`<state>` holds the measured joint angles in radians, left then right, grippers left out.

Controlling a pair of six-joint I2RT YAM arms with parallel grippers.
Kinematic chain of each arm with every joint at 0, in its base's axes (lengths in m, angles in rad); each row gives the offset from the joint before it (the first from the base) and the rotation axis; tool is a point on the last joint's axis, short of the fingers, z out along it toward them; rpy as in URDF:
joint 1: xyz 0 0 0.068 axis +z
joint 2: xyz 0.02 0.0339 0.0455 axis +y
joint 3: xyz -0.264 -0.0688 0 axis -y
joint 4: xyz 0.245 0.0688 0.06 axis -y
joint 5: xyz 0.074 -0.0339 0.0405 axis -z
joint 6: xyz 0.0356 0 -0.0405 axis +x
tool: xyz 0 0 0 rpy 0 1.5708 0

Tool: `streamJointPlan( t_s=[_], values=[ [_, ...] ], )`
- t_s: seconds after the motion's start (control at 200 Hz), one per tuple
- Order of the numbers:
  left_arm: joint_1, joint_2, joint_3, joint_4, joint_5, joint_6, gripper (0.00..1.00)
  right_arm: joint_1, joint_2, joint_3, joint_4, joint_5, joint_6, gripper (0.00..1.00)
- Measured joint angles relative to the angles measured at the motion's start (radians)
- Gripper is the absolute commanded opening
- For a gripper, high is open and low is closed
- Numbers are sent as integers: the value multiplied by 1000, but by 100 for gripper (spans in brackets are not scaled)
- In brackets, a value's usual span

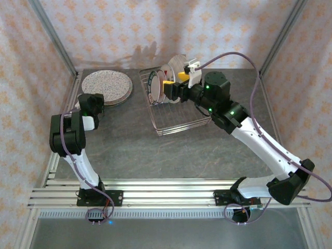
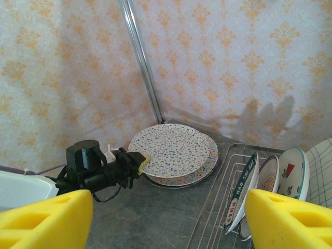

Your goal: Unload the plates from the dish rack

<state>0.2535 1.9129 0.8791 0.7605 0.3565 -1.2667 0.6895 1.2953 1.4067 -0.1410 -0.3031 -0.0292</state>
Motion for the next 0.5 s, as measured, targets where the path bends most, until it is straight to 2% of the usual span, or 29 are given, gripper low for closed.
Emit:
streamJointPlan(
  t_s=[0.5],
  values=[
    [5, 57, 41, -15, 33, -8, 0, 4, 7, 14, -1, 4, 3, 77]
  ],
)
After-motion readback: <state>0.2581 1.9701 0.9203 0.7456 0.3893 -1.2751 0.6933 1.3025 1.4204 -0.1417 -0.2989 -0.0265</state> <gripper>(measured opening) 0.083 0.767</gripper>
